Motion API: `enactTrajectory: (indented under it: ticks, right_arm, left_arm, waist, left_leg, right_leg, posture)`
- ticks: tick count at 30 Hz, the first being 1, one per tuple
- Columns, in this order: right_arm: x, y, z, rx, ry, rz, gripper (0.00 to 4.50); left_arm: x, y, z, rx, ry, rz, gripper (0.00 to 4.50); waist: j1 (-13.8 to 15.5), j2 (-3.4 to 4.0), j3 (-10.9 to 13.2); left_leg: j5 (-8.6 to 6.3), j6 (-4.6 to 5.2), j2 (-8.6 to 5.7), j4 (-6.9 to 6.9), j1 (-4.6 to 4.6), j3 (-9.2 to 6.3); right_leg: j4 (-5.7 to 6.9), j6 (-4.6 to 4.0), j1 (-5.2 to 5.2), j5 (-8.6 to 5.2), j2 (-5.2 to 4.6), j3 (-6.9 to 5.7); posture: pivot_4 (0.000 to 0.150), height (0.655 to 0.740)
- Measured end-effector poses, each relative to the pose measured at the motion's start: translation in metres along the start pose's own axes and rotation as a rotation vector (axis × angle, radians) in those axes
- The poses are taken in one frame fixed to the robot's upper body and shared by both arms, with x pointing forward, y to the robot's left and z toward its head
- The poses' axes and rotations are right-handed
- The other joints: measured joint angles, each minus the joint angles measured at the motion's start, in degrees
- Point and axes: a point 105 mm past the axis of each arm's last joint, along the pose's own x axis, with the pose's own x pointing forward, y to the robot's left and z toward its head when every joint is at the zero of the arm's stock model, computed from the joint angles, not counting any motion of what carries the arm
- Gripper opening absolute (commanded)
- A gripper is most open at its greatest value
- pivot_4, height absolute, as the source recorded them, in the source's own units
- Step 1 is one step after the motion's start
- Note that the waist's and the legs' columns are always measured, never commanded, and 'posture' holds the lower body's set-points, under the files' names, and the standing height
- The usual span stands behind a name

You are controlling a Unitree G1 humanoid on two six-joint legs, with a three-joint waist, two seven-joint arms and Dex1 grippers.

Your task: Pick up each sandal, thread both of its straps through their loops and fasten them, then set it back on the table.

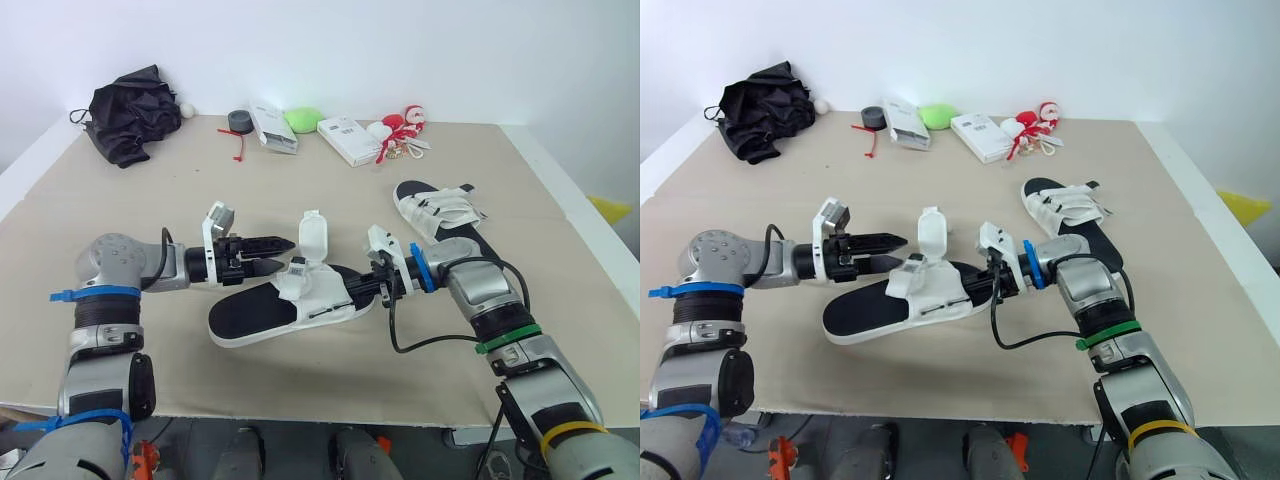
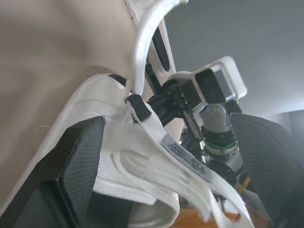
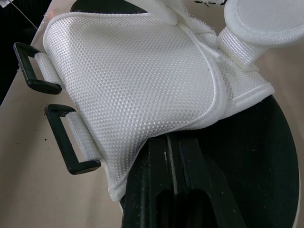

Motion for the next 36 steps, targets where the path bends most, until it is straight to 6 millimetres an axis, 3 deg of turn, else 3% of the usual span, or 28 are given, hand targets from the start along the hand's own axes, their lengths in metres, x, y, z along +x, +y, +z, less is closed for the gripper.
enactTrajectory:
  ticks: [3, 7, 10, 12, 14, 15, 25, 30, 36]
  right_arm:
    - [0.000, 0.000, 0.000, -0.003, -0.001, -0.004, 0.00]
    - [0.000, 0.000, 0.000, -0.002, -0.002, -0.007, 0.00]
    - [0.000, 0.000, 0.000, -0.004, -0.002, -0.007, 0.00]
    - [0.000, 0.000, 0.000, -0.004, -0.002, -0.007, 0.00]
    - [0.000, 0.000, 0.000, -0.003, -0.002, -0.007, 0.00]
    - [0.000, 0.000, 0.000, -0.003, -0.003, -0.007, 0.00]
    - [0.001, 0.000, 0.000, -0.001, -0.004, -0.006, 0.00]
    - [0.000, 0.000, 0.000, -0.001, -0.004, -0.006, 0.00]
    - [0.000, 0.000, 0.000, 0.000, -0.004, -0.005, 0.00]
  left_arm:
    - [0.005, 0.002, 0.001, 0.002, -0.006, 0.003, 4.34]
    - [0.010, 0.000, 0.000, -0.003, -0.002, -0.014, 3.42]
    - [0.010, 0.000, 0.000, -0.003, -0.002, -0.017, 2.58]
    - [0.010, -0.001, 0.000, -0.003, -0.001, -0.022, 1.69]
    - [0.009, -0.002, 0.000, -0.004, 0.001, -0.033, 1.11]
    - [0.009, -0.003, 0.000, -0.004, 0.004, -0.039, 0.23]
    - [0.007, -0.009, 0.000, 0.043, 0.020, -0.044, 0.07]
    - [0.010, -0.020, 0.002, 0.159, 0.003, -0.076, 0.07]
    - [0.022, -0.083, -0.012, 0.531, -0.021, -0.323, 0.07]
  waist:
    - [0.00, 0.00, 0.00]
    - [-0.01, 0.00, 0.00]
    - [-0.03, 0.00, 0.00]
    - [-0.03, 0.00, 0.00]
    - [-0.04, 0.00, 0.00]
    - [-0.04, 0.00, 0.00]
    - [-0.06, 0.00, 0.00]
    - [-0.05, 0.00, 0.00]
    - [-0.05, 0.00, 0.00]
  left_leg:
    - [0.01, -0.01, 0.00, 0.00, 0.01, 0.00]
    - [0.01, -0.02, 0.00, 0.00, 0.01, 0.00]
    - [0.01, -0.02, 0.00, -0.01, 0.00, 0.00]
    - [0.01, -0.02, 0.00, 0.00, 0.00, 0.00]
    - [0.01, -0.03, 0.00, 0.00, 0.00, 0.00]
    - [0.02, -0.03, 0.00, 0.00, 0.01, 0.00]
    - [0.03, -0.05, 0.00, 0.00, 0.01, 0.00]
    - [0.03, -0.08, 0.01, -0.02, 0.00, 0.00]
    - [0.06, -0.14, 0.01, -0.03, 0.01, 0.01]
  right_leg:
    - [0.00, 0.00, 0.00, 0.00, 0.00, 0.00]
    - [0.00, 0.01, 0.00, 0.00, 0.00, 0.00]
    - [0.00, 0.01, 0.00, 0.00, 0.00, 0.00]
    - [0.01, 0.01, 0.00, 0.00, 0.00, 0.00]
    - [0.00, 0.01, 0.00, 0.00, 0.00, 0.00]
    - [0.01, 0.01, 0.00, 0.00, 0.00, 0.00]
    - [0.01, 0.01, 0.00, 0.01, 0.00, 0.00]
    - [0.01, 0.00, -0.02, 0.01, 0.00, 0.00]
    - [0.00, 0.02, 0.00, 0.02, -0.01, 0.03]
  posture:
    - [0.150, 0.7380]
    - [0.150, 0.7380]
    - [0.150, 0.7380]
    - [0.150, 0.7380]
    - [0.150, 0.7380]
    - [0.150, 0.7380]
    - [0.150, 0.7380]
    - [0.150, 0.7380]
    - [0.150, 0.7380]
